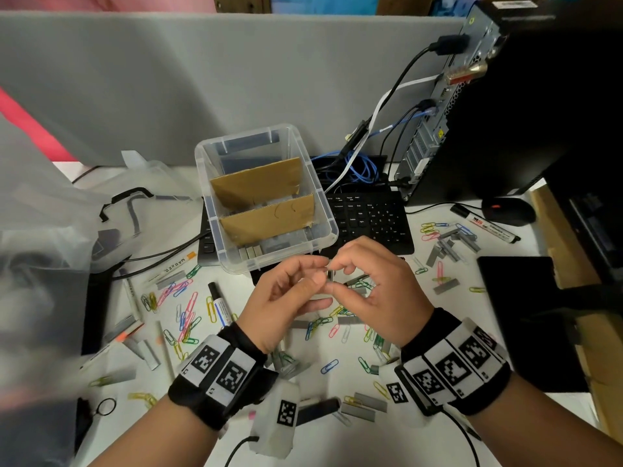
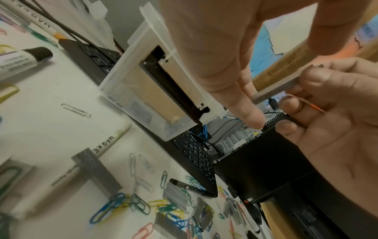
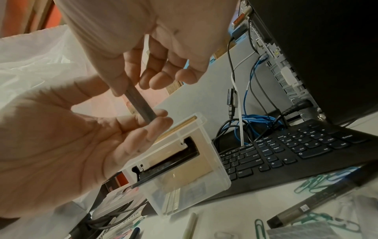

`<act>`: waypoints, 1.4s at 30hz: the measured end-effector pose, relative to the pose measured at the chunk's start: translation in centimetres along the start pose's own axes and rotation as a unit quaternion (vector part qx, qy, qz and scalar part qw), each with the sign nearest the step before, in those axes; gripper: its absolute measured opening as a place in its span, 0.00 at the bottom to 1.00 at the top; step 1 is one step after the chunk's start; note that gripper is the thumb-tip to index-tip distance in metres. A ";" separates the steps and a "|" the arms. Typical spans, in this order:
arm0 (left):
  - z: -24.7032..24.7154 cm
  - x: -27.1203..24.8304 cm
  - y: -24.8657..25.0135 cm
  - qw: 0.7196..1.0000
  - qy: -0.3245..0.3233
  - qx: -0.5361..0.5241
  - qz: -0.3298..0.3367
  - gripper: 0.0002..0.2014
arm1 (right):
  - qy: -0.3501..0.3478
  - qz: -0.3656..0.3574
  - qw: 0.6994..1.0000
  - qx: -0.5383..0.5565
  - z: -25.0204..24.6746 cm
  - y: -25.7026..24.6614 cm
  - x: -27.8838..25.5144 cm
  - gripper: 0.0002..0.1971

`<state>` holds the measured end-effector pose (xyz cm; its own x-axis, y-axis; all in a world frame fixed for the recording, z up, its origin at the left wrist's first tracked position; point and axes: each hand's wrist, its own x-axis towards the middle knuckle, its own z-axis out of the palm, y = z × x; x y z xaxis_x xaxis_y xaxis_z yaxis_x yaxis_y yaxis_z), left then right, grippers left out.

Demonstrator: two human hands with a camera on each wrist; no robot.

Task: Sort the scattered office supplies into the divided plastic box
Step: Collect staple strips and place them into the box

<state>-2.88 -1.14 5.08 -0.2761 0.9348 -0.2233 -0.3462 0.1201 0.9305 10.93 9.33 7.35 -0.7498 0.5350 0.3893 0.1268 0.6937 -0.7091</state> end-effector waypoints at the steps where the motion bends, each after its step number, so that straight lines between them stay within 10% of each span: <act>1: 0.0 0.0 0.1 1.000 -0.003 0.007 0.000 0.25 | -0.006 -0.006 1.000 -0.002 0.0 -0.1 0.1 0.05; 17: -1.2 0.3 -0.2 0.993 0.016 -0.117 -0.014 0.22 | -0.010 0.091 0.989 0.112 -0.9 -0.3 -0.8 0.09; 21: -1.2 0.3 0.3 0.994 0.036 -0.108 0.004 0.06 | -0.017 0.102 0.991 0.084 -0.9 0.1 -0.8 0.08; 42: 0.4 0.5 0.6 0.992 0.104 0.051 0.054 0.08 | 0.063 0.240 0.947 0.203 0.9 0.0 0.9 0.08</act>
<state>-2.87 -0.45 5.66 -0.4901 0.8557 -0.1661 -0.2156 0.0657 0.9743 9.67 9.35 7.17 -0.5819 0.8132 0.0140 0.1532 0.1265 -0.9801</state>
